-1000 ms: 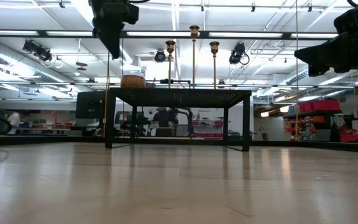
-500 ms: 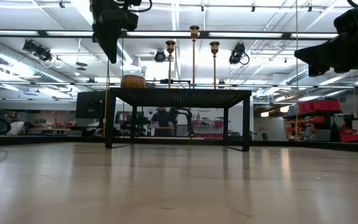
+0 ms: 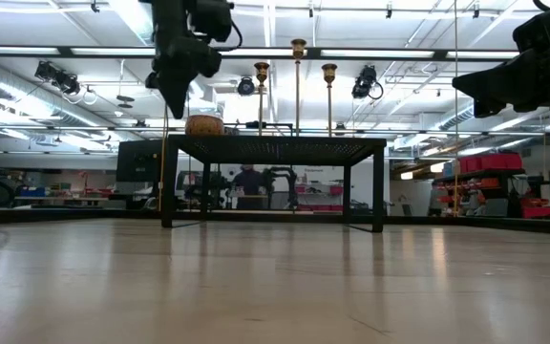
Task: Pick & Place candle stick holders
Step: Adjust the scented candles on the shelf
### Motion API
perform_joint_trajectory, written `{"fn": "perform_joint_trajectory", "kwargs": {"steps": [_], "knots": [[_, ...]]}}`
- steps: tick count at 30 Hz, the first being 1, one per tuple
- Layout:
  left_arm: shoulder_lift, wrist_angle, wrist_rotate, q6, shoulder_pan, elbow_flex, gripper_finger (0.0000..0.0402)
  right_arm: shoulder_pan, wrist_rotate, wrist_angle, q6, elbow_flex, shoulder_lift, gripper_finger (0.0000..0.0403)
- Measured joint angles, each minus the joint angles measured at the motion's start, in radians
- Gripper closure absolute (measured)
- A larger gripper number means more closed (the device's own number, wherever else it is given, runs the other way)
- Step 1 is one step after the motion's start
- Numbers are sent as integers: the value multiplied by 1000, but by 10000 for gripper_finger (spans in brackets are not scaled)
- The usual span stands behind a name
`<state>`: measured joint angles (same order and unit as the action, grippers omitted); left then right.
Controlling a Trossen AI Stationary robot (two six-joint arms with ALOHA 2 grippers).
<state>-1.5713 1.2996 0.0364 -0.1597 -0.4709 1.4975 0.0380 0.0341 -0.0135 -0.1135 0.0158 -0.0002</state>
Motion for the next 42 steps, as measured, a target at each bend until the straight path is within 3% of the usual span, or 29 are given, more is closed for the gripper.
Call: {"fn": "perform_joint_trajectory", "kwargs": {"steps": [17, 25, 37, 42], "knots": [[-65, -68, -88, -66, 15, 0, 401, 0, 0, 0, 0, 0, 0, 389], [-65, -66, -73, -72, 15, 0, 401, 0, 0, 0, 0, 0, 0, 389], [-38, -45, 138, -60, -32, 2, 401, 0, 0, 0, 0, 0, 0, 389], [-26, -80, 152, -53, -92, 1, 401, 0, 0, 0, 0, 0, 0, 389]]}}
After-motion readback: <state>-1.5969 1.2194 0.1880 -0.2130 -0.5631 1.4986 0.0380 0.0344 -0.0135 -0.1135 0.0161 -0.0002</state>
